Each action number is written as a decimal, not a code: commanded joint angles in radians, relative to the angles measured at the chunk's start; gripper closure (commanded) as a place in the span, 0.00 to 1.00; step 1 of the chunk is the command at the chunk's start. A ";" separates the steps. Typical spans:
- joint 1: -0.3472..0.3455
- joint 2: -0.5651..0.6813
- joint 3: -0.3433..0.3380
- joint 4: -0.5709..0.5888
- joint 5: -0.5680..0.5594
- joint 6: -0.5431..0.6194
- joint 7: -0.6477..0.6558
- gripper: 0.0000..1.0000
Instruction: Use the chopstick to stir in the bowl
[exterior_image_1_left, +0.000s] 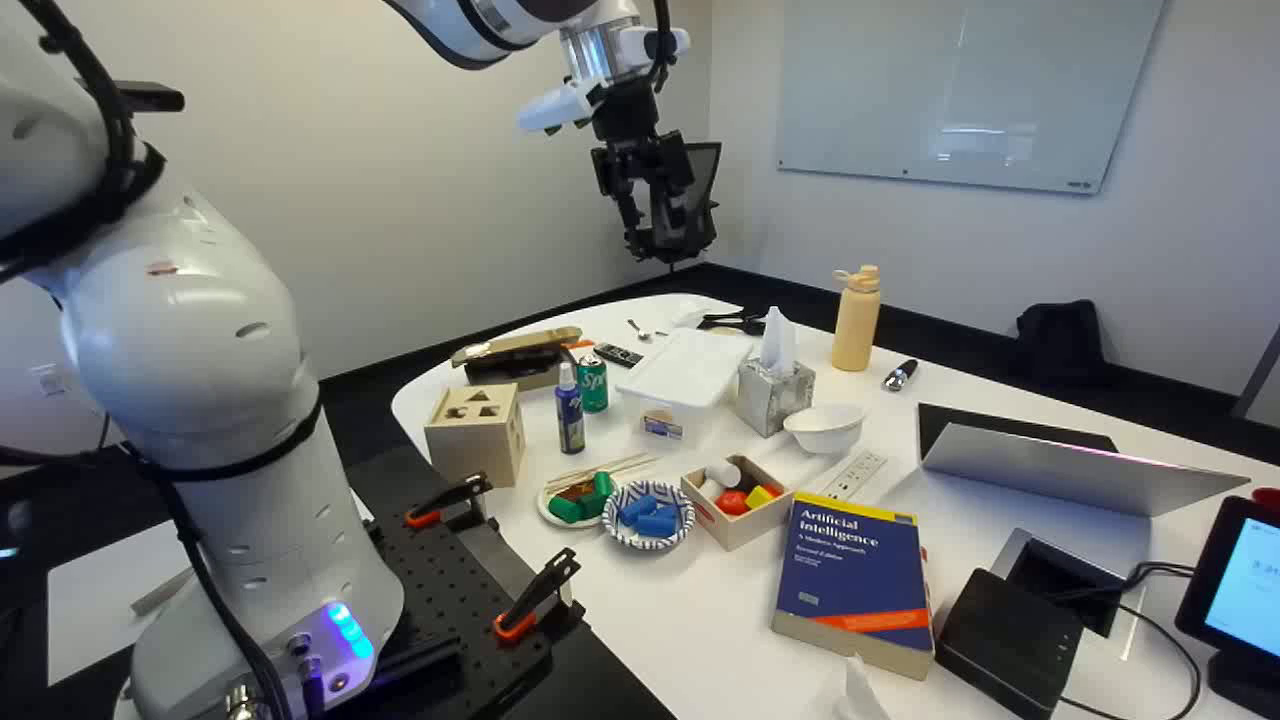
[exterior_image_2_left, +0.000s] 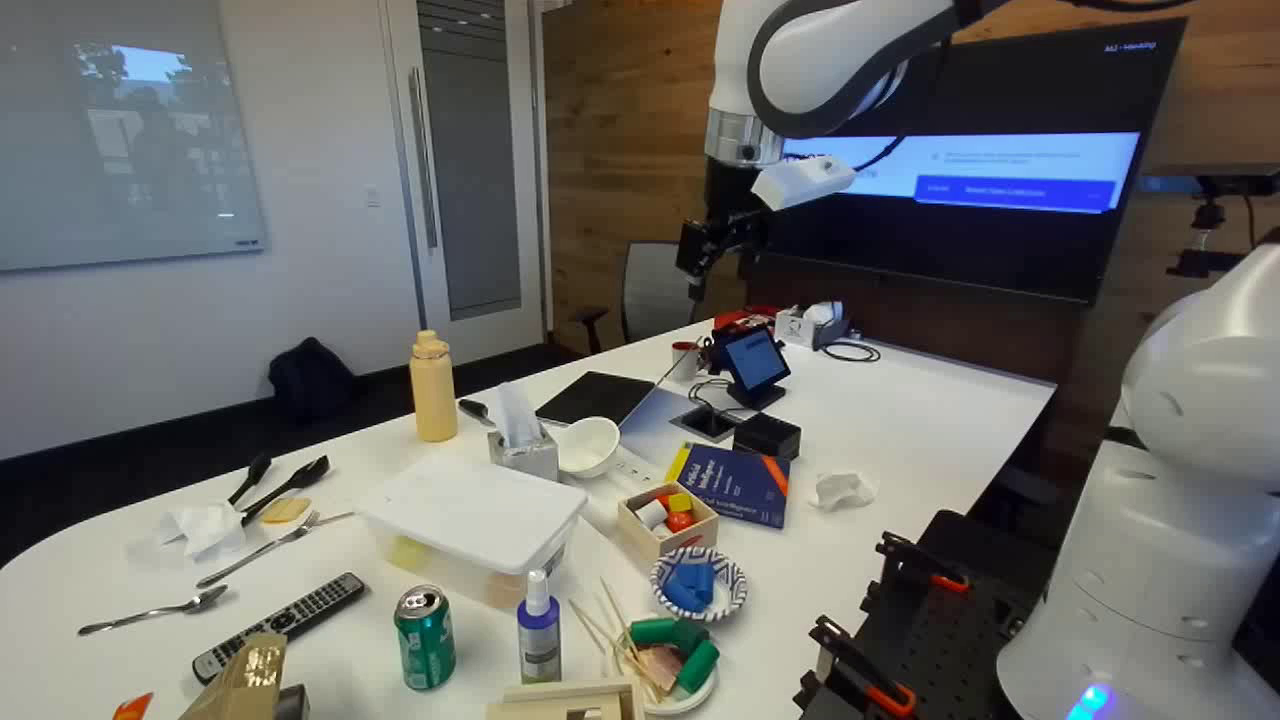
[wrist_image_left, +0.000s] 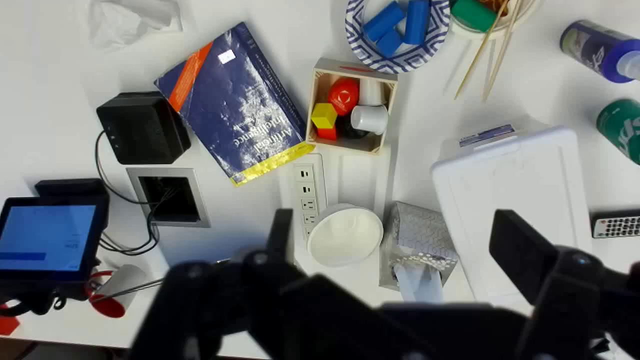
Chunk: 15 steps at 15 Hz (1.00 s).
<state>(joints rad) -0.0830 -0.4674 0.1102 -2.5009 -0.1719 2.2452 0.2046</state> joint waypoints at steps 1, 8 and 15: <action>0.012 0.001 -0.011 0.002 -0.006 -0.004 0.004 0.00; 0.066 0.165 0.094 0.008 0.002 0.084 0.141 0.00; 0.105 0.514 0.311 0.024 -0.112 0.211 0.649 0.00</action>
<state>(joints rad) 0.0328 -0.0931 0.3632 -2.4989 -0.2111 2.3934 0.6579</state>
